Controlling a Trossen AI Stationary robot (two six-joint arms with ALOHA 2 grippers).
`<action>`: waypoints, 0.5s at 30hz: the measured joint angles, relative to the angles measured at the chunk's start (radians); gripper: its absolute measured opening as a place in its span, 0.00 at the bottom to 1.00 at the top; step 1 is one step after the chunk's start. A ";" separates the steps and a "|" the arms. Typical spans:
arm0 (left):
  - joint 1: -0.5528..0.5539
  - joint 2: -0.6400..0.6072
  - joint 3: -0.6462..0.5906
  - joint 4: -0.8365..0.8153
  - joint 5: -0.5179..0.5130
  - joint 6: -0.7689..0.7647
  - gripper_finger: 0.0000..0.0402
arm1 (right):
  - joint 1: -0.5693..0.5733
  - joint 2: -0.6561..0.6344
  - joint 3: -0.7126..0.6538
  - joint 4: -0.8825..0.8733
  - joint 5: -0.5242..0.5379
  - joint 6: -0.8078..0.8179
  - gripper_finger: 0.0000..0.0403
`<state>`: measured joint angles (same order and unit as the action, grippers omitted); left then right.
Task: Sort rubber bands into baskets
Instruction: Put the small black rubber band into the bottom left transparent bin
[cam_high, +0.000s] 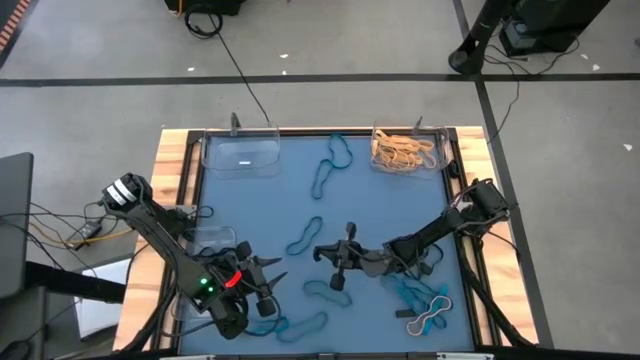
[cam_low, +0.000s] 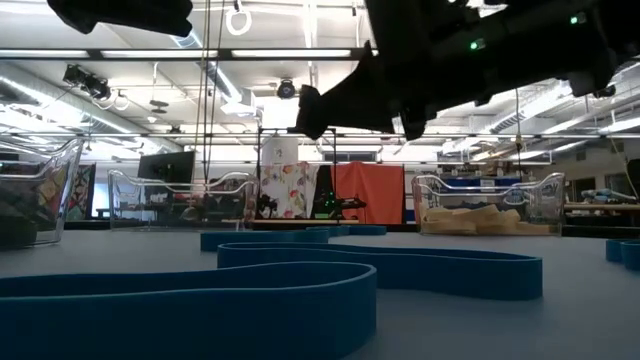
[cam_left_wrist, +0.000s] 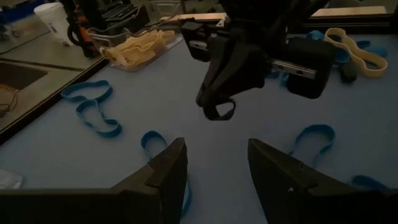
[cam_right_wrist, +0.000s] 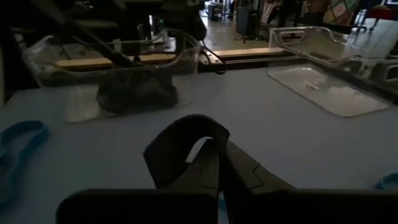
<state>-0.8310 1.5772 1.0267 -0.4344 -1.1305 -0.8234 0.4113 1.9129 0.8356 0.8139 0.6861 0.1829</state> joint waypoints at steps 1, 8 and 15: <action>0.002 0.000 0.000 -0.001 -0.001 0.000 0.43 | -0.006 0.000 0.002 -0.003 0.000 0.000 0.03; 0.006 0.000 0.000 0.006 0.002 0.000 0.43 | -0.043 0.000 0.029 -0.008 -0.078 0.031 0.03; 0.042 0.016 0.000 0.028 -0.002 -0.003 0.43 | -0.046 0.000 0.029 0.014 -0.076 0.028 0.03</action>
<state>-0.7886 1.5933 1.0264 -0.4065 -1.1320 -0.8267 0.3656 1.9129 0.8646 0.8276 0.6105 0.2105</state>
